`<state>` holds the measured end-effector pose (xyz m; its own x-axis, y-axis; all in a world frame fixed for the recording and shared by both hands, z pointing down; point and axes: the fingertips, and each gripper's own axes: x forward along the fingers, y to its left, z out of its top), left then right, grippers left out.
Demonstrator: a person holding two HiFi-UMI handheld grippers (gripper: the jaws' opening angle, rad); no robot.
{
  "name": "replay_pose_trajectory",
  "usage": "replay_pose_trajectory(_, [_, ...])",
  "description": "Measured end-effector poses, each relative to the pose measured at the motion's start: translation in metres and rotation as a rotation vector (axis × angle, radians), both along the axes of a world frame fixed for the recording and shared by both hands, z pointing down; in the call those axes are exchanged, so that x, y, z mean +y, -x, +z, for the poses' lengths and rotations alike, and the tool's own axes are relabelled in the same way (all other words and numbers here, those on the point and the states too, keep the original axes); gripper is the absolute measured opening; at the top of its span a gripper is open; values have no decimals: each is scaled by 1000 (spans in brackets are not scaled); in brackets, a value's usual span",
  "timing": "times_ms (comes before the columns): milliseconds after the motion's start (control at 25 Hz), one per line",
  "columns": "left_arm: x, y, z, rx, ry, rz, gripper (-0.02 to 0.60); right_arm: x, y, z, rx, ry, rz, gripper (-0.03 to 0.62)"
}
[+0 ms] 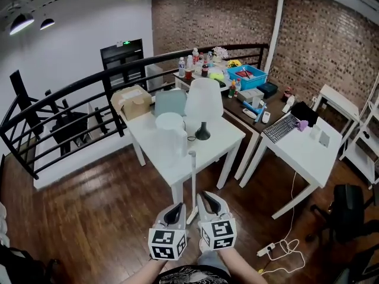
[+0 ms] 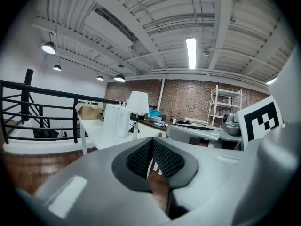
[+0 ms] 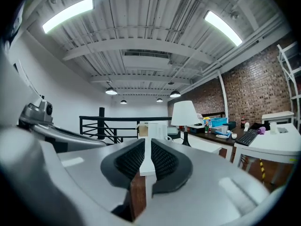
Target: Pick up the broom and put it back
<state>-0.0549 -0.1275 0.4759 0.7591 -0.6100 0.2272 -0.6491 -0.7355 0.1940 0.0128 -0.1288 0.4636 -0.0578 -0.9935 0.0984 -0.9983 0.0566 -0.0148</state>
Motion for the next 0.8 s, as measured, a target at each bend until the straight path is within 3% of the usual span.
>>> replay_pose_trajectory(160, [20, 3, 1, 22, 1, 40, 5, 27, 15, -5, 12, -4, 16, 0])
replay_pose_trajectory(800, [79, -15, -22, 97, -32, 157, 5, 98, 25, -18, -21, -19, 83, 0])
